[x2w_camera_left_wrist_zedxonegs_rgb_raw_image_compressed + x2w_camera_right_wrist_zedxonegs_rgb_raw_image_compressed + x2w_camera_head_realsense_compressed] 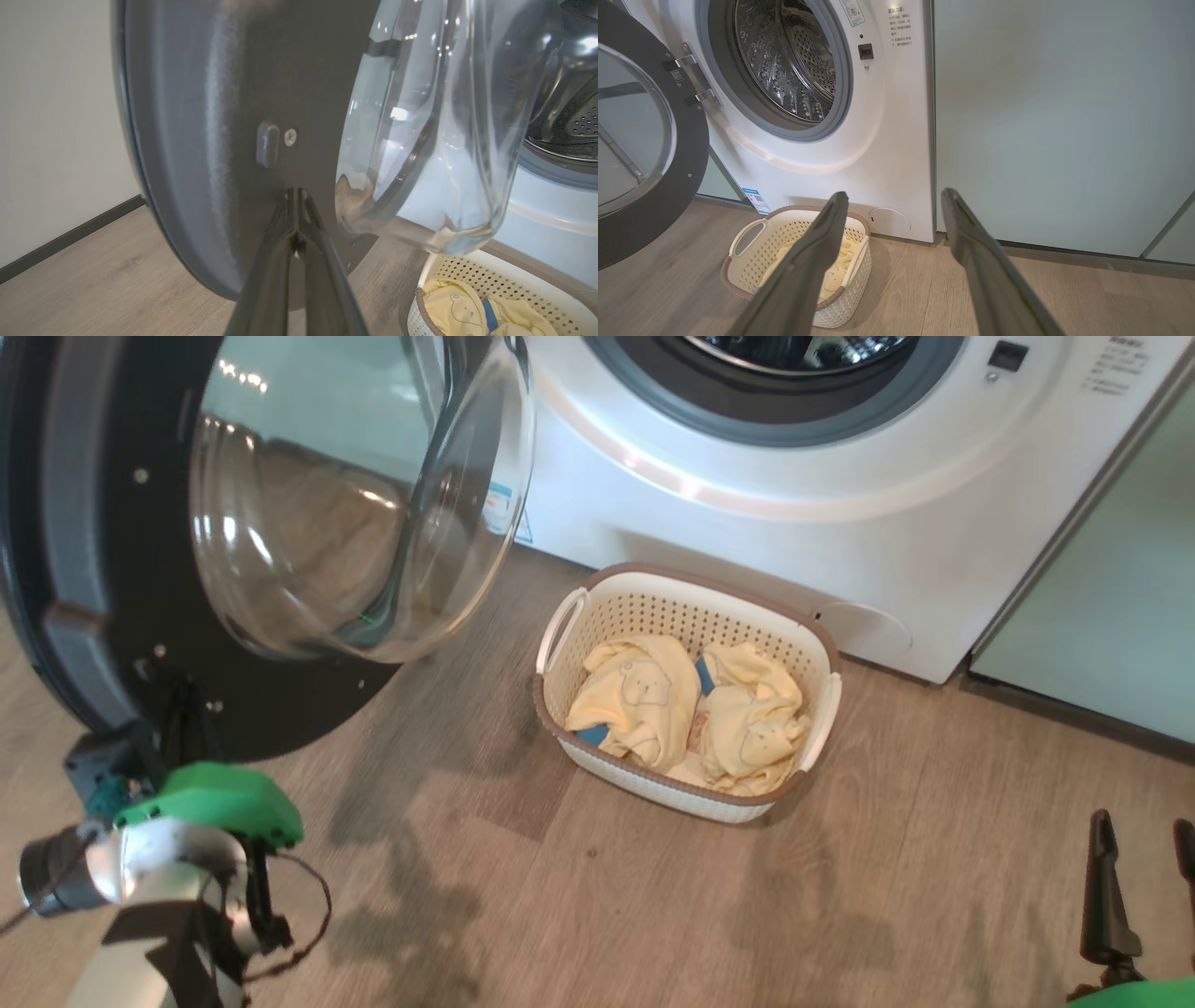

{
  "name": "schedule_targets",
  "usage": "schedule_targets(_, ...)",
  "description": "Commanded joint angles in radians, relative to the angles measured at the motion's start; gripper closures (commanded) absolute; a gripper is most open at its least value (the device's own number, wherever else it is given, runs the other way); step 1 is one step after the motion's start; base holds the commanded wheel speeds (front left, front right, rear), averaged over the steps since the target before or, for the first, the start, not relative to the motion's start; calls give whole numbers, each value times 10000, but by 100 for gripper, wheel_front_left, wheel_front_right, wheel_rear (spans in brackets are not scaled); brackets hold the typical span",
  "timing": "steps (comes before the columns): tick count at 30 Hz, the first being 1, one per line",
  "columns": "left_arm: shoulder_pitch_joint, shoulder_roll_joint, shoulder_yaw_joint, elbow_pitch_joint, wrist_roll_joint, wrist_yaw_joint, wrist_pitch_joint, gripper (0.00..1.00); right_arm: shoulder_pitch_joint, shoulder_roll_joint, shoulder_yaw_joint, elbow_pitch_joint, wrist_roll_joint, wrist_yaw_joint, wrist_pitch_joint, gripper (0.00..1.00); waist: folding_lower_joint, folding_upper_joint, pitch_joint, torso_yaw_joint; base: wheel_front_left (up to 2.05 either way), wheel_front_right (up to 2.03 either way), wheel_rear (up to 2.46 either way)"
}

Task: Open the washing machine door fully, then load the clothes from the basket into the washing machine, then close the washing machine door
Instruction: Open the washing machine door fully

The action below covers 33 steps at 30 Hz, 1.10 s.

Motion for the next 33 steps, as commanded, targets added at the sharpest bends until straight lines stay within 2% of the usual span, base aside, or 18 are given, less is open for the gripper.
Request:
schedule_targets(1,-667,409,539,-82,-100,-43,-155,100,-362,-166,163,-378,-127,-29,-65,0,0,0,112,54,0,0,0)
schedule_targets(18,-2447,278,902,1784,-175,-444,-605,100,-603,-166,-63,-682,-607,-29,-51,0,0,0,1157,502,0,0,0)
schedule_targets(33,-3586,764,1583,2945,705,-1197,-632,100,-817,-166,-54,-930,-753,-29,150,0,0,0,1649,724,0,0,0)
